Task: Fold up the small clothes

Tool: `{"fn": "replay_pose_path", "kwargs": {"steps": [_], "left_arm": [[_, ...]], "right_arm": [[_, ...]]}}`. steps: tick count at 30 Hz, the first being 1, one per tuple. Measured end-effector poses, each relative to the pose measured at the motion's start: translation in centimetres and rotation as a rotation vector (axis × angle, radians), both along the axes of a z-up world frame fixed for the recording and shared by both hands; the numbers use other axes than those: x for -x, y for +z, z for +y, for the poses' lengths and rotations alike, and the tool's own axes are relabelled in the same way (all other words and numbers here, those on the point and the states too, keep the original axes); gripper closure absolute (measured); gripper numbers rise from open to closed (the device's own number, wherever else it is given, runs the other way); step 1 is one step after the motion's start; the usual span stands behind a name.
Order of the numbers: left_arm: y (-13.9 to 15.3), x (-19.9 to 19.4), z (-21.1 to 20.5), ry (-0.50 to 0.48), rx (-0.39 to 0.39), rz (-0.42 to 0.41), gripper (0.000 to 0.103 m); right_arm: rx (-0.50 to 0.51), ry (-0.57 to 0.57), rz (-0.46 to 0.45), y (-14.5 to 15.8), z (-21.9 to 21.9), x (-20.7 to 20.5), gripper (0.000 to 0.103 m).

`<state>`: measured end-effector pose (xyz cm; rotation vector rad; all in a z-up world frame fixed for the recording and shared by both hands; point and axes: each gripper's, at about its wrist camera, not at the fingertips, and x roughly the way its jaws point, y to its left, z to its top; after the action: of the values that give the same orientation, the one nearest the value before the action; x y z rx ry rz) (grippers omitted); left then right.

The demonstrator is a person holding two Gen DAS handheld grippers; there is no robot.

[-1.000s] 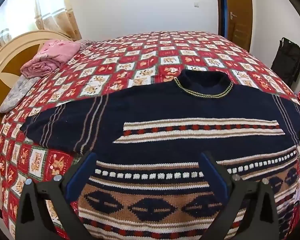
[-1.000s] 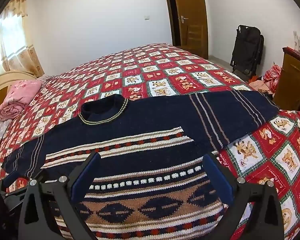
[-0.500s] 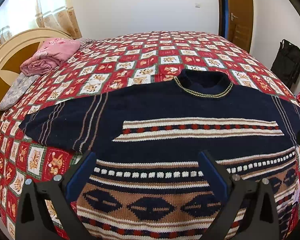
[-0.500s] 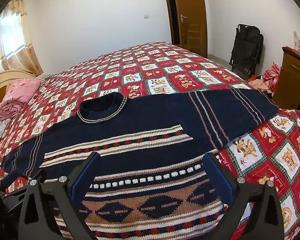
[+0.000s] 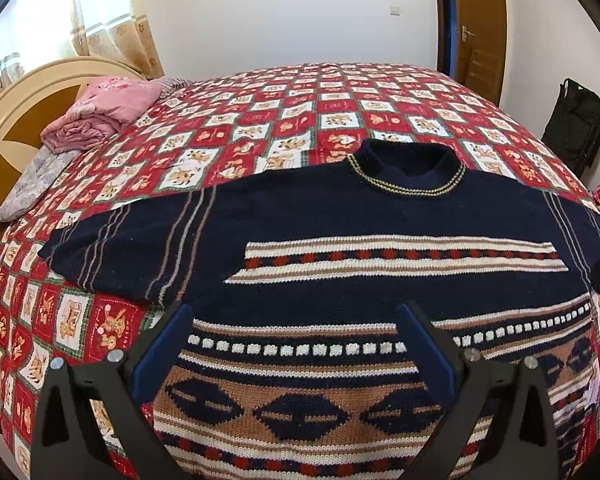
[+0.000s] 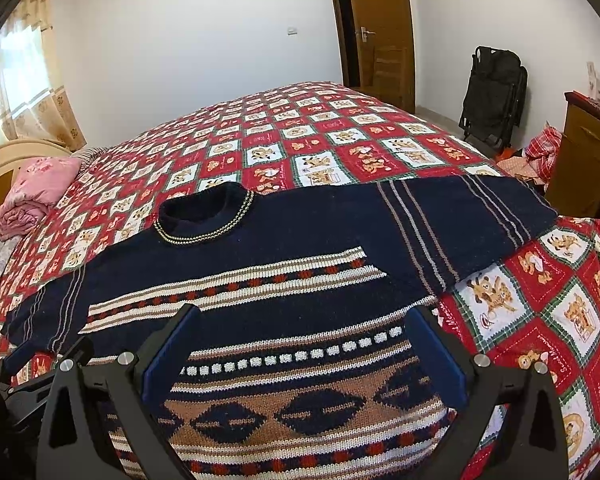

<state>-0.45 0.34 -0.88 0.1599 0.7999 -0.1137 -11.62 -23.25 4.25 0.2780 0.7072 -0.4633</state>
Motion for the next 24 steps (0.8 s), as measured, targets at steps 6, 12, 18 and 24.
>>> {"fn": "replay_pose_path", "kwargs": {"steps": [6,12,18,24], "left_arm": [[0.07,0.03,0.13,0.001,-0.002,0.003,0.0],[0.09,0.09,0.16,-0.001,0.0,0.003,0.0],[0.09,0.08,0.04,-0.002,0.003,0.01,0.0],[0.05,0.08,-0.19,-0.005,0.007,0.018,0.0]], "right_arm": [[0.002,0.0,0.001,-0.11,0.02,0.02,0.001],[0.001,-0.001,0.002,-0.13,0.07,0.01,0.001],[0.001,0.001,0.003,-0.12,0.08,0.0,0.001],[0.0,-0.001,0.004,-0.19,0.06,0.04,0.001]]}}
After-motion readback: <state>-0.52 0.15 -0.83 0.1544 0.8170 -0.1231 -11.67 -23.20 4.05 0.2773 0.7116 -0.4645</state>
